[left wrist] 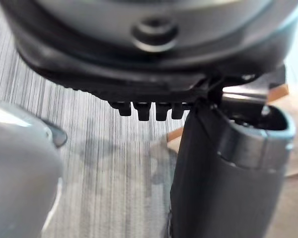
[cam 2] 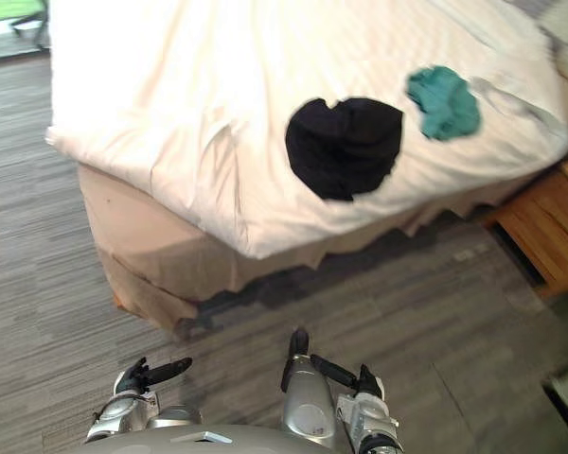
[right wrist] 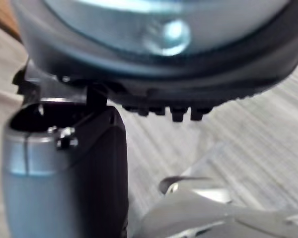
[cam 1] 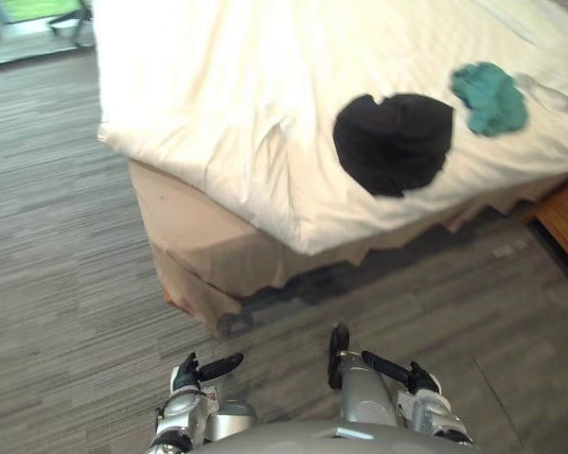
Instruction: Tidy up the quilt and then pick up the clothes from the bed and put them into the laundry hamper
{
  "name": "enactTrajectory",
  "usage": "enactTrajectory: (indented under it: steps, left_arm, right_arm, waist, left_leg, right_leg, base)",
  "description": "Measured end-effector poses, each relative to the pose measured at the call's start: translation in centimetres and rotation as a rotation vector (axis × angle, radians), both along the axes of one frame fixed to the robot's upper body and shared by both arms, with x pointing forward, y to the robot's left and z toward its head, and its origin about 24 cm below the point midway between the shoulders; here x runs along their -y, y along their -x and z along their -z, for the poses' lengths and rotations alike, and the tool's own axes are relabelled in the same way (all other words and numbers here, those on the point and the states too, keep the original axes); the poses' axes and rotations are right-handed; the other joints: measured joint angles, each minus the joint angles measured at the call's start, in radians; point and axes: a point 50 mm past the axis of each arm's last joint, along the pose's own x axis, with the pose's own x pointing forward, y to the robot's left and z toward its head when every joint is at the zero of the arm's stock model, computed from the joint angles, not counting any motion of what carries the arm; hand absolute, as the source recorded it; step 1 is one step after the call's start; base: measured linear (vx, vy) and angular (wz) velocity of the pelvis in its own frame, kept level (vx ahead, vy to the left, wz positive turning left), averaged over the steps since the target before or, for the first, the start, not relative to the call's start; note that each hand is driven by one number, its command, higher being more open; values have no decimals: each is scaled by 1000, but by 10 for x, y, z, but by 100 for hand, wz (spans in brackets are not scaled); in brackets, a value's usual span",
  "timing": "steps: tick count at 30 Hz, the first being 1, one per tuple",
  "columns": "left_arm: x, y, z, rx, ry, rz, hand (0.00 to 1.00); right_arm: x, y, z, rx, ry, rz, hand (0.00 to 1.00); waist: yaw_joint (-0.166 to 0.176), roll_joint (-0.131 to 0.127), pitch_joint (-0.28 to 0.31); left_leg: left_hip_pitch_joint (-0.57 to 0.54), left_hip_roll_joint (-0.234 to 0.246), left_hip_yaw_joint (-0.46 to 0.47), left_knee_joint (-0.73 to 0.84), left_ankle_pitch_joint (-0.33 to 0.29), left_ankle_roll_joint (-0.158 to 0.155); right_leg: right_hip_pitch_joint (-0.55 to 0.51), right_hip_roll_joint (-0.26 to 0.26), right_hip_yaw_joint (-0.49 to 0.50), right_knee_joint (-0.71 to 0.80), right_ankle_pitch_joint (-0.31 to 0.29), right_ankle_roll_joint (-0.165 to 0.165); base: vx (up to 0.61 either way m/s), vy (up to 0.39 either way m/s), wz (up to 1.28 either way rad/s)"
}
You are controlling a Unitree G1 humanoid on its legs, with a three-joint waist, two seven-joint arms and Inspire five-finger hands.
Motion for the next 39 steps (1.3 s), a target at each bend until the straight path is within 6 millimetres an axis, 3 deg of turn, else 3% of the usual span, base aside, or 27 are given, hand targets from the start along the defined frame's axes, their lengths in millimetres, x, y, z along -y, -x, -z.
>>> enactTrajectory:
  steps: [1, 2, 3, 4, 6, 7, 8, 10, 11, 14, 15, 16, 17, 18, 19, 20, 23, 28, 31, 35, 38, 39]
  left_arm:
    - [7, 1, 1, 4, 37, -43, 100]
    - [7, 0, 1, 14, 44, -59, 100]
    - [3, -2, 0, 25, 42, -71, 100]
    - [0, -4, -2, 34, 31, -68, 100]
    - [-1, -6, -3, 52, 17, -44, 100]
    - [0, -6, -3, 52, 18, -44, 100]
    - [0, -6, -3, 50, 20, -47, 100]
    - [-1, -3, -2, 40, 34, -75, 100]
    - [-3, 1, 0, 23, 32, -76, 100]
    - [-13, 6, 1, 2, 12, -76, 100]
    - [-13, 7, 1, -3, 15, -77, 100]
    - [-11, 9, 2, -12, 21, -81, 100]
    - [-13, 13, 3, -24, 24, -105, 100]
    - [-15, 14, 3, -29, 24, -120, 100]
    - [-23, 18, 3, -43, 12, -139, 100]
    - [-23, 21, 5, -52, 20, -166, 100]
    - [-12, 33, 10, -62, 94, -351, 100]
    - [-14, 51, 13, -60, 157, -705, 100]
    - [-34, 55, 8, 5, 142, -973, 100]
    - [-71, 50, -9, 181, 115, -1277, 100]
    - [-111, 35, -40, 412, 35, -1361, 100]
    - [-140, 19, -73, 616, -36, -1376, 100]
  right_arm:
    - [5, -3, -2, -6, 34, -37, 100]
    - [4, -5, -3, -7, 46, -56, 100]
    - [-1, -7, -2, -16, 46, -92, 100]
    - [-5, -6, 0, -24, 40, -107, 100]
    - [-10, -8, 1, -25, 29, -121, 100]
    - [-11, -10, 0, -20, 26, -122, 100]
    - [-14, -14, 0, -10, 16, -126, 100]
    - [-19, -10, 2, -23, 3, -125, 100]
    - [-28, 1, 7, -48, -32, -106, 100]
    - [-38, 6, 10, -65, -63, -91, 100]
    - [-38, 7, 11, -68, -65, -87, 100]
    - [-37, 6, 10, -65, -65, -83, 100]
    - [-40, 6, 11, -64, -68, -94, 100]
    - [-43, 7, 11, -66, -72, -96, 100]
    - [-48, 12, 13, -80, -85, -93, 100]
    - [-48, 13, 13, -81, -88, -84, 100]
    - [-35, 12, 11, -80, -55, -85, 100]
    - [-34, 13, 12, -87, -45, -98, 100]
    - [-41, 9, 12, -94, -30, -171, 100]
    - [-47, 16, 14, -123, -32, -204, 100]
    - [-47, 14, 14, -122, -4, -252, 100]
    - [-46, 15, 13, -122, 5, -265, 100]
  waist:
    - [3, 29, -8]
    - [10, 35, -5]
    - [19, 32, -1]
    - [22, 8, 5]
    - [32, -3, -1]
    - [30, -2, -1]
    - [26, -2, -2]
    - [27, -3, -5]
    - [22, -26, -18]
    - [15, -73, -42]
    - [12, -72, -42]
    - [0, -47, -39]
    - [-3, -54, -49]
    - [0, -66, -56]
    - [3, -103, -66]
    - [2, -95, -73]
    - [0, -36, -76]
    - [2, -29, -84]
    - [11, -72, -90]
    - [32, -101, -110]
    - [39, -101, -114]
    - [54, -91, -121]
  left_leg:
    - [-110, 54, 39, 190, 51, -83]
    - [-144, 80, 78, 247, 49, -93]
    - [-183, 102, 192, 285, 39, -101]
    - [-203, 103, 279, 266, 31, -96]
    - [-227, 72, 422, 66, 35, -91]
    - [-231, 61, 432, -8, 43, -88]
    - [-235, 40, 433, -166, 95, -75]
    - [-179, 14, 426, -310, 278, -55]
    - [-122, -8, 432, -386, 307, -54]
    - [-74, -20, 426, -425, 314, -53]
    - [-65, -13, 421, -425, 314, -52]
    - [-52, 12, 405, -423, 314, -52]
    - [-40, 24, 400, -425, 313, -53]
    - [-37, 19, 402, -427, 312, -55]
    - [-27, -14, 396, -430, 283, -75]
    - [-16, -12, 391, -434, 266, -76]
    - [-2, 2, 398, -455, 270, -80]
    - [4, -1, 383, -479, 270, -81]
    - [-1, -5, 376, -481, 272, -80]
    - [-18, -20, 356, -482, 277, -73]
    - [-32, -37, 344, -486, 283, -64]
    - [-34, -45, 335, -490, 284, -61]
  right_leg:
    - [56, 36, -51, -33, -18, -32]
    - [92, 50, -69, -62, -21, -39]
    - [178, 60, -95, -128, -16, -46]
    - [236, 56, -111, -177, -15, -49]
    - [322, 45, -135, -251, -14, -50]
    - [334, 44, -137, -262, -14, -50]
    - [349, 44, -142, -278, -14, -50]
    - [391, 44, -145, -299, -15, -44]
    - [415, 33, -150, -310, -14, -37]
    - [440, 20, -164, -286, -14, -36]
    - [435, 19, -169, -250, -14, -36]
    - [401, 26, -179, -181, -49, -23]
    - [419, 61, -177, -327, -79, -4]
    - [429, 65, -171, -404, -46, 1]
    - [406, 34, -161, -423, 88, -11]
    - [417, 37, -172, -418, 61, -10]
    - [418, 51, -174, -423, 55, -11]
    - [430, 54, -188, -434, 55, -10]
    - [429, 48, -197, -435, 56, -8]
    - [425, 35, -212, -438, 56, -5]
    - [416, 21, -220, -438, 61, 2]
    - [413, 15, -223, -438, 63, 5]
  base:
    - [567, -504, 104]
    - [633, -544, 79]
    - [379, -322, 53]
    - [421, -396, 56]
    - [371, -311, 35]
    - [351, -161, 6]
    - [280, -70, -5]
    - [280, 2, -16]
    - [274, 42, -10]
    - [216, 85, 17]
    - [162, 69, 33]
    - [113, 45, 30]
    - [117, 0, 26]
    - [106, -65, 24]
    - [84, -78, 23]
    - [114, -73, 15]
    - [76, -37, -3]
    - [19, 20, 9]
    - [-13, 37, 9]
    - [8, 47, 15]
    - [2, 73, 11]
    - [10, 69, 13]
